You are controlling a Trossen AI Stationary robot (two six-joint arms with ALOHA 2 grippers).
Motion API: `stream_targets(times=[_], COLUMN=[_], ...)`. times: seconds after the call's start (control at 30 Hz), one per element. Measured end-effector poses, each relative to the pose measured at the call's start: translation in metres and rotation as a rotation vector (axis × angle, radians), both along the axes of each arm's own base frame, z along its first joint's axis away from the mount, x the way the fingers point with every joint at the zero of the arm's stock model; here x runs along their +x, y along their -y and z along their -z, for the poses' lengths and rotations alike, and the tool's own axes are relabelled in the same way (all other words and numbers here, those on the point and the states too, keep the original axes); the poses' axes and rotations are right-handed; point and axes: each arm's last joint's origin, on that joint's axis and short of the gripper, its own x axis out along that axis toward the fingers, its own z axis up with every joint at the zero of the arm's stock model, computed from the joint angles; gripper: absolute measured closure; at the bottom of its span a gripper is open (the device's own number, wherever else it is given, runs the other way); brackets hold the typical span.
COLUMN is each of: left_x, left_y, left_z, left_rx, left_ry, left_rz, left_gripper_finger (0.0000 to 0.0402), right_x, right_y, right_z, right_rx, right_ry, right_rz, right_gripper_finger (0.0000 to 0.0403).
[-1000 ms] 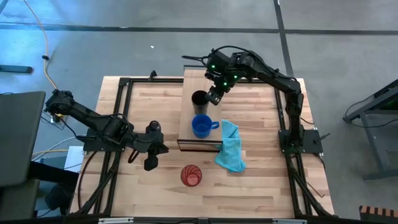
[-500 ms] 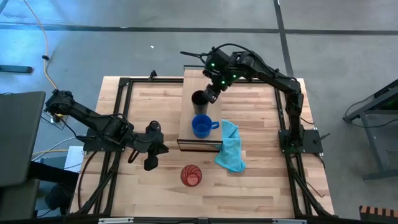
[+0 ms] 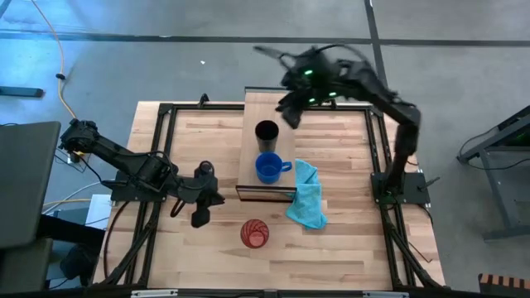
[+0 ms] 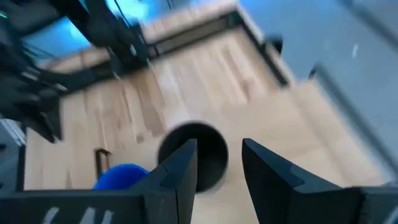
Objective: Stack small to large cups/mugs on shelf
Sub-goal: Put the red glass cup on the shelf
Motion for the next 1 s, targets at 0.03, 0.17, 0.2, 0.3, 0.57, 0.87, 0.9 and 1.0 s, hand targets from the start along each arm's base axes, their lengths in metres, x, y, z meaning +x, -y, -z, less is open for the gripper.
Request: stream_targets(times=[0.03, 0.17, 0.2, 0.3, 0.57, 0.87, 0.9, 1.0], left_x=[0.0, 0.0, 0.001, 0.003, 0.012, 0.02, 0.02, 0.025], left_y=[0.0, 0.001, 0.001, 0.002, 0.004, 0.007, 0.007, 0.009], left_z=[0.0, -0.001, -0.001, -0.003, -0.015, -0.029, -0.029, -0.024], left_rx=[-0.008, -0.033, -0.044, -0.061, -0.083, -0.169, -0.18, -0.22], left_ry=[-0.002, 0.003, 0.008, 0.04, 0.203, 0.35, 0.347, 0.323], left_rz=[0.003, -0.002, -0.004, -0.005, -0.036, -0.011, -0.016, -0.032], left_gripper_finger=[0.0369, 0.0369, 0.0369, 0.0369, 0.0369, 0.0369, 0.0369, 0.0369], right_x=[-0.008, -0.051, -0.062, -0.093, -0.164, -0.206, -0.208, -0.211], right_y=[-0.003, -0.017, -0.021, -0.035, -0.073, -0.092, -0.094, -0.097], right_z=[-0.009, -0.046, -0.053, -0.07, -0.093, -0.092, -0.091, -0.089], right_rx=[-0.025, -0.114, -0.129, -0.166, -0.271, -0.262, -0.258, -0.242], right_ry=[0.037, 0.168, 0.192, 0.252, 0.324, 0.299, 0.29, 0.266], right_rz=[-0.01, -0.04, -0.044, -0.068, -0.217, -0.307, -0.315, -0.339], right_gripper_finger=[0.0284, 0.0284, 0.0284, 0.0284, 0.0284, 0.0284, 0.0284, 0.0284])
